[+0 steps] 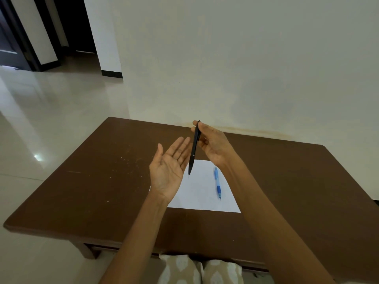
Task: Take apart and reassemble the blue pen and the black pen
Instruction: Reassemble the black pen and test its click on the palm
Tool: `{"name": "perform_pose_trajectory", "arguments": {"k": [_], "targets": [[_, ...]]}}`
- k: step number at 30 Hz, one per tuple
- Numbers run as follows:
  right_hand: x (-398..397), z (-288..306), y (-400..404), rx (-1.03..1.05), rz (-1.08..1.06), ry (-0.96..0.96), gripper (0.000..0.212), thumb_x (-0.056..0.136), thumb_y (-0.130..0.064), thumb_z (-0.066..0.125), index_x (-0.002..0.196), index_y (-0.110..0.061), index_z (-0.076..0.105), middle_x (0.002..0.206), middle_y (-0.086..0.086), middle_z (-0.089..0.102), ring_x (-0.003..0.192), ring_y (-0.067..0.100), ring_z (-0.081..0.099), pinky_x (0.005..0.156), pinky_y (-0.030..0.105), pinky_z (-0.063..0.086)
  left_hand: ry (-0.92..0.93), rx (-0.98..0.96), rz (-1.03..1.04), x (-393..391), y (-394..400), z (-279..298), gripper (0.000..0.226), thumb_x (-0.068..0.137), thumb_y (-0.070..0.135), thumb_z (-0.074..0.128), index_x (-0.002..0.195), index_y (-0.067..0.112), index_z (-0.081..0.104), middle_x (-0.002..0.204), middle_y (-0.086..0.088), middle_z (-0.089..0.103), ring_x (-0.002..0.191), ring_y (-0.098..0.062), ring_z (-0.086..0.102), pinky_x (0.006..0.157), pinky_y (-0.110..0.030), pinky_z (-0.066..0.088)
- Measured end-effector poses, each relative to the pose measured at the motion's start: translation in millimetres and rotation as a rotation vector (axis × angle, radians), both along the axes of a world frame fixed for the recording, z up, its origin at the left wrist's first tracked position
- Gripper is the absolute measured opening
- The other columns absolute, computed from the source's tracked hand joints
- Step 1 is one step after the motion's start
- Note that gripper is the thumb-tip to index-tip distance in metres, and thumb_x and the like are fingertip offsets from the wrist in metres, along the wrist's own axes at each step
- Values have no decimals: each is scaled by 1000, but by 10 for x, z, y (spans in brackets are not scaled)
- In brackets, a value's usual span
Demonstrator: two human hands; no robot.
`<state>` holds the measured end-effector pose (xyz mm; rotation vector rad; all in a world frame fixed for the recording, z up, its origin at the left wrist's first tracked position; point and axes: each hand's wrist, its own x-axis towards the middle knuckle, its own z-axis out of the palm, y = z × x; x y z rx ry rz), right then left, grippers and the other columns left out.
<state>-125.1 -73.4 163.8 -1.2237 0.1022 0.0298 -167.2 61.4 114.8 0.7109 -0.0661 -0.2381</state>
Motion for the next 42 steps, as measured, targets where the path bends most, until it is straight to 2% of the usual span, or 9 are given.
{"name": "perform_pose_trajectory", "arguments": {"k": [3,14,18,21,25,29,34,37,42], "targets": [[0,-34,13,-2,-5,11,25,93,-16,53,112,-3,64,91,3,66,89,13,61,91,27,47,-24,16,-17,7,26,13,62,95,50,21,136,7,43,136,-12,53,125,-22,52,106,-33,37],[25,-149,24,-32,8,37,25,94,-16,52,111,-2,64,87,2,66,81,11,61,77,20,49,-64,-25,-89,10,48,-17,63,95,50,23,134,6,45,135,-13,54,126,-24,51,104,-32,41],[67,-236,1,-77,15,65,26,94,-16,53,112,-1,64,87,3,65,82,12,60,80,24,50,-52,1,-121,48,71,-66,61,96,49,22,133,7,46,133,-12,56,124,-23,53,103,-32,44],[111,-366,-38,-147,37,81,26,93,-13,54,111,3,63,84,6,64,78,15,60,84,31,52,-23,86,-138,110,92,-130,58,97,47,22,134,8,45,134,-10,55,124,-22,53,105,-33,40],[186,-608,-73,-229,45,126,24,92,-10,56,108,5,64,84,8,63,79,17,59,75,22,53,39,240,-136,238,83,-282,56,98,45,23,137,9,42,136,-8,53,125,-22,50,106,-33,38],[287,-896,-71,-302,28,193,22,92,-11,56,106,5,65,86,9,62,88,23,56,84,29,51,84,541,-123,322,-16,-460,45,100,34,33,137,10,43,137,-6,51,125,-25,51,106,-35,38],[307,-1080,-69,25,-127,299,21,98,-16,39,104,-5,56,85,7,51,72,18,55,67,27,51,137,888,-81,310,-112,-728,31,96,25,47,123,13,56,126,-5,62,107,-20,63,99,-33,45],[335,-1162,-130,188,-226,303,27,99,-19,31,84,-13,52,70,2,44,42,7,39,38,17,33,136,966,-39,238,-108,-875,29,94,25,50,118,12,61,119,-5,65,96,-15,65,92,-28,48],[423,-1196,-177,409,-260,319,48,97,-45,35,60,-16,46,41,-6,32,28,5,20,28,15,15,70,1032,-53,174,-100,-973,26,91,20,56,114,9,64,117,-6,66,89,-11,65,83,-20,49]]}}
